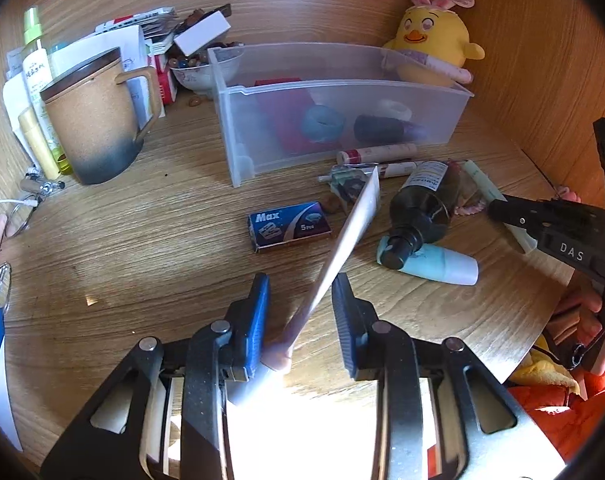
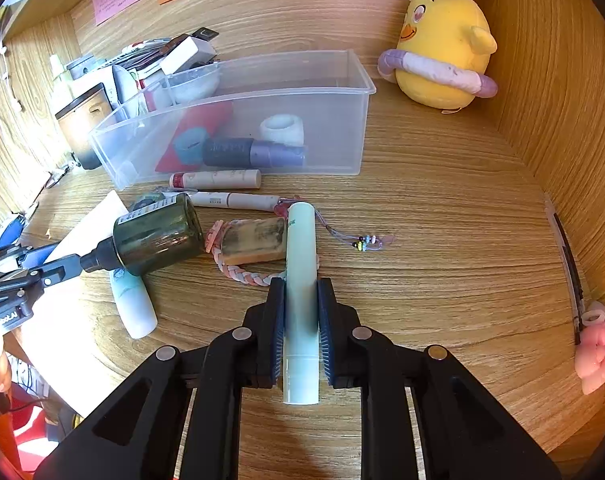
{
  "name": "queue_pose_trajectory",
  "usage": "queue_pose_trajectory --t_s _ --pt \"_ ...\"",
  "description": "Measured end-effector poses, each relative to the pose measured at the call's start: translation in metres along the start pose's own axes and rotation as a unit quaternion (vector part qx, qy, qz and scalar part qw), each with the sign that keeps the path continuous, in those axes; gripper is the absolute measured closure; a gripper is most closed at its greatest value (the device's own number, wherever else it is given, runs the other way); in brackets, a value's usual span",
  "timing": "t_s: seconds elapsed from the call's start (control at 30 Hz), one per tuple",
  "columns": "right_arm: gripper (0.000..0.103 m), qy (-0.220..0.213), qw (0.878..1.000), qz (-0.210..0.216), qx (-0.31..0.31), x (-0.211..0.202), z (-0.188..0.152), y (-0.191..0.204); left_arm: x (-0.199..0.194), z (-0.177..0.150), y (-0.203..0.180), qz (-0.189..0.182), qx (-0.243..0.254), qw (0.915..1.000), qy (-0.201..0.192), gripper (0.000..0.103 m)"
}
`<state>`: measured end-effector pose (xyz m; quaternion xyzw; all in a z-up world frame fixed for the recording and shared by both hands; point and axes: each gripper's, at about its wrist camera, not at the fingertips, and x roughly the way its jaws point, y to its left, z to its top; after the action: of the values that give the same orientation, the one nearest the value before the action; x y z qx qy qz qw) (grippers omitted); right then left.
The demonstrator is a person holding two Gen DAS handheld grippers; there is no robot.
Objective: Organize objects
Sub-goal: 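Grasp the green-capped tube with the right tool while the left tool grasps the white cream tube, then lift both tubes over the clear box and open both tools to drop them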
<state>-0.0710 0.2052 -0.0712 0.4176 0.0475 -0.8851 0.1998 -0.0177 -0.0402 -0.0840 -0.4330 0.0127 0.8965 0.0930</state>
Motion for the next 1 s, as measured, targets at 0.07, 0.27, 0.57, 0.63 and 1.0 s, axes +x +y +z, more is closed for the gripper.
queue_pose_trajectory --t_s 0.07,0.27,0.57,0.63,1.0 --pt "0.089 0.001 1.0 0.001 0.0 0.0 0.0 0.0 0.005 0.002 -0.004 -0.008 0.01 0.9999 0.009 0.072" --pt "0.089 -0.002 1.0 0.003 0.0 0.0 0.0 0.0 0.013 0.008 -0.011 -0.01 0.025 0.9996 0.007 0.075" --pt "0.089 -0.004 1.0 0.012 0.006 -0.001 0.0 -0.003 -0.001 0.0 -0.03 -0.007 0.042 0.999 -0.012 0.097" --pt "0.089 -0.004 1.0 0.014 0.007 -0.002 -0.001 -0.003 -0.006 -0.001 -0.03 -0.002 0.037 0.9992 -0.015 0.097" --pt "0.089 -0.025 0.999 0.022 0.008 -0.014 0.003 -0.005 -0.033 0.002 -0.017 0.016 -0.002 0.9987 -0.048 0.097"
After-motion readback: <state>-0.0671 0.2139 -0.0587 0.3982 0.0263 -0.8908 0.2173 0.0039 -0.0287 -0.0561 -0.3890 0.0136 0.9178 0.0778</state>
